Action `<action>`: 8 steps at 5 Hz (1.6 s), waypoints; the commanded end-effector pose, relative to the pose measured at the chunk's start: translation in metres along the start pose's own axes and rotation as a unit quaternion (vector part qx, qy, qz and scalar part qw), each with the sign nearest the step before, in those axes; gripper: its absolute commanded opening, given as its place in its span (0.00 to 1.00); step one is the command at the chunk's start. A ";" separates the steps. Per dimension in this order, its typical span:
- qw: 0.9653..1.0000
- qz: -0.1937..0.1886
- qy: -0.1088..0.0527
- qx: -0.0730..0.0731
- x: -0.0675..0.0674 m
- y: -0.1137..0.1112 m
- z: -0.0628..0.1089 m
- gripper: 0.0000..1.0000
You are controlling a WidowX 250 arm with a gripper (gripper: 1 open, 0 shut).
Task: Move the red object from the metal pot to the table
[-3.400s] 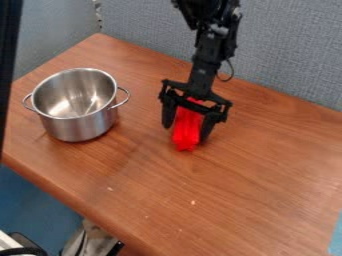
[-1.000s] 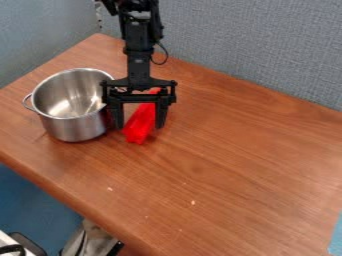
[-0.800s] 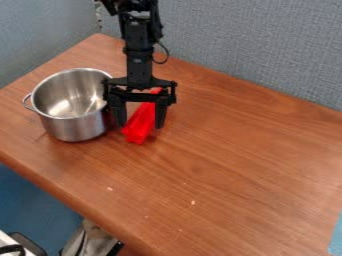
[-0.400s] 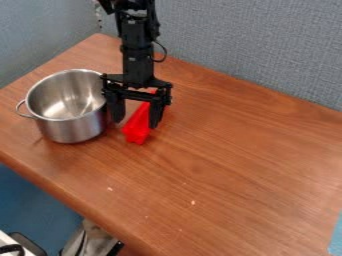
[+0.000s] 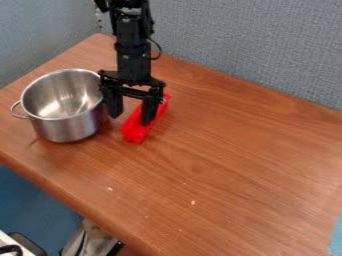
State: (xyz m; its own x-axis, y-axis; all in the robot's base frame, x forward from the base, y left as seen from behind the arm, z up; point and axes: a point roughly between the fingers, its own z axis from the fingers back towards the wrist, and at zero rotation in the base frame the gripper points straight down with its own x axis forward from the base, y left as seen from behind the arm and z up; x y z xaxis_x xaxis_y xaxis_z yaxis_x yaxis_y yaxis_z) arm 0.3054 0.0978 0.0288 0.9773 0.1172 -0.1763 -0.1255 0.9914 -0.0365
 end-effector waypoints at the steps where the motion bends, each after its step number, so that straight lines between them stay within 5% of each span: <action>1: 0.999 -0.041 -0.031 0.012 0.018 0.018 0.000 1.00; 3: 0.995 -0.078 -0.042 0.041 0.026 0.038 0.017 1.00; 6: 0.997 -0.004 -0.035 0.068 0.013 0.037 0.009 1.00; 7: 0.997 0.049 -0.033 0.048 0.013 0.044 0.009 1.00; 8: 0.994 0.074 -0.057 0.049 0.005 0.028 0.013 1.00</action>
State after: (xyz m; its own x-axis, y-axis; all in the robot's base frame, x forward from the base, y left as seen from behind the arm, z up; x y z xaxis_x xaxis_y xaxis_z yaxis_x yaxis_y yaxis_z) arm 0.3020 0.1280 0.0168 0.9544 0.2686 -0.1302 -0.2611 0.9626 0.0717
